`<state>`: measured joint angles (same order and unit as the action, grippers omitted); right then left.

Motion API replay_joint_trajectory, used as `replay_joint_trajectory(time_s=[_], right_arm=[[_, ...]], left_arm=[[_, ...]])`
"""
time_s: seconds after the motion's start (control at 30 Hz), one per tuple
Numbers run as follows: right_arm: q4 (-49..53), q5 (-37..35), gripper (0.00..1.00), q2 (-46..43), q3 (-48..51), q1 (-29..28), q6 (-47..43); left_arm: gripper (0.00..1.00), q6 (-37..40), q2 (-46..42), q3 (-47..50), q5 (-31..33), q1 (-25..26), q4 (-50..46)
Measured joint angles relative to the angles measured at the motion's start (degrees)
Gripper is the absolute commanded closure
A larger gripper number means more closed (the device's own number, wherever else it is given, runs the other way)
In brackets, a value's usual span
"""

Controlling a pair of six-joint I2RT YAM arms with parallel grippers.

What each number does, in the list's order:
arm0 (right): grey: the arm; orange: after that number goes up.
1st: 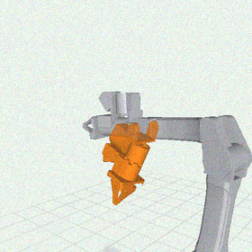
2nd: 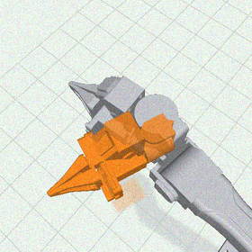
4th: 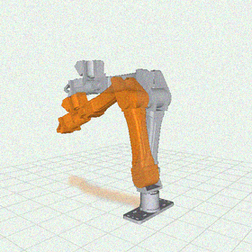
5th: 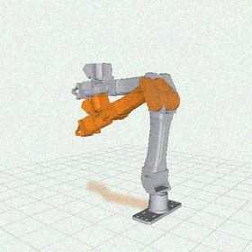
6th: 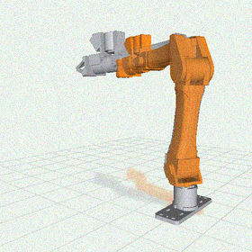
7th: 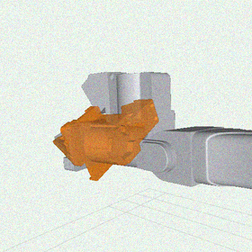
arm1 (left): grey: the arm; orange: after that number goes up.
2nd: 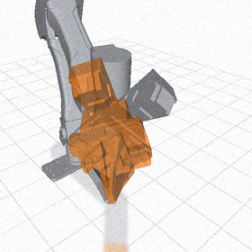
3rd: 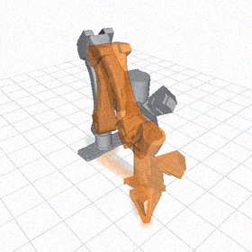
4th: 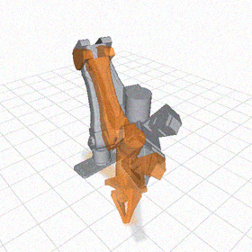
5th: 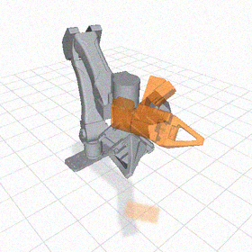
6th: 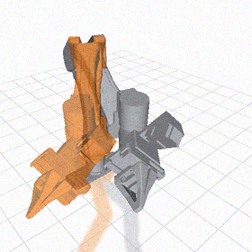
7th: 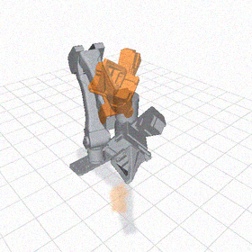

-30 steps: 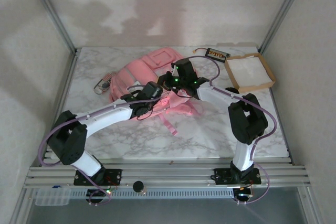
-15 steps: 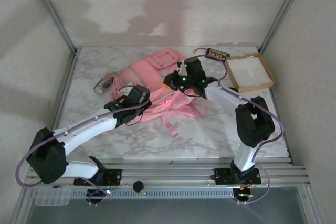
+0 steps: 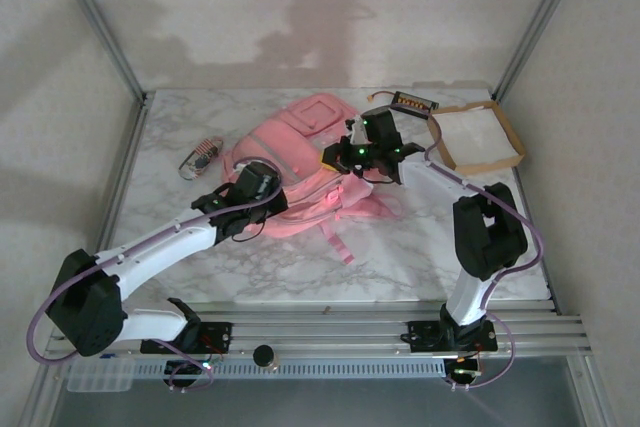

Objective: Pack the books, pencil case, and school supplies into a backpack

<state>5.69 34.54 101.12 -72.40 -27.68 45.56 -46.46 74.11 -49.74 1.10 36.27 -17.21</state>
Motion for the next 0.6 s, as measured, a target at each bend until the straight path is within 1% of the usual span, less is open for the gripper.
replay_joint_trajectory(time_s=[0.03, 0.13, 0.2, 0.33, 0.43, 0.6], right_arm=[[0.15, -0.44, 0.8, -0.13, 0.0, -0.07, 0.02], [-0.11, -3.45, 0.64, -1.55, 0.87, -0.2, -0.07], [-0.35, -5.49, 0.51, -3.5, 2.29, -0.04, 0.35], [-0.5, -8.44, 0.33, -8.2, 5.99, -0.76, 1.99], [-0.94, -10.14, 0.27, -11.23, 8.94, -2.56, 3.69], [-4.46, -11.74, 0.22, -13.49, 14.14, -7.15, 8.46]], left_arm=[[1.0, 0.24, 0.24, -0.02, -0.28, 0.07, 0.22], [1.0, 0.42, 1.38, -0.07, -0.28, 0.15, -0.04], [1.0, 0.42, 2.08, -0.07, -0.26, 0.15, -0.44], [1.0, 0.37, 2.47, -0.07, -0.31, 0.39, -0.33], [1.0, 0.22, 2.75, -0.02, -0.37, 0.57, 0.0], [1.0, 0.24, 3.19, 0.0, -0.7, 1.31, 0.68]])
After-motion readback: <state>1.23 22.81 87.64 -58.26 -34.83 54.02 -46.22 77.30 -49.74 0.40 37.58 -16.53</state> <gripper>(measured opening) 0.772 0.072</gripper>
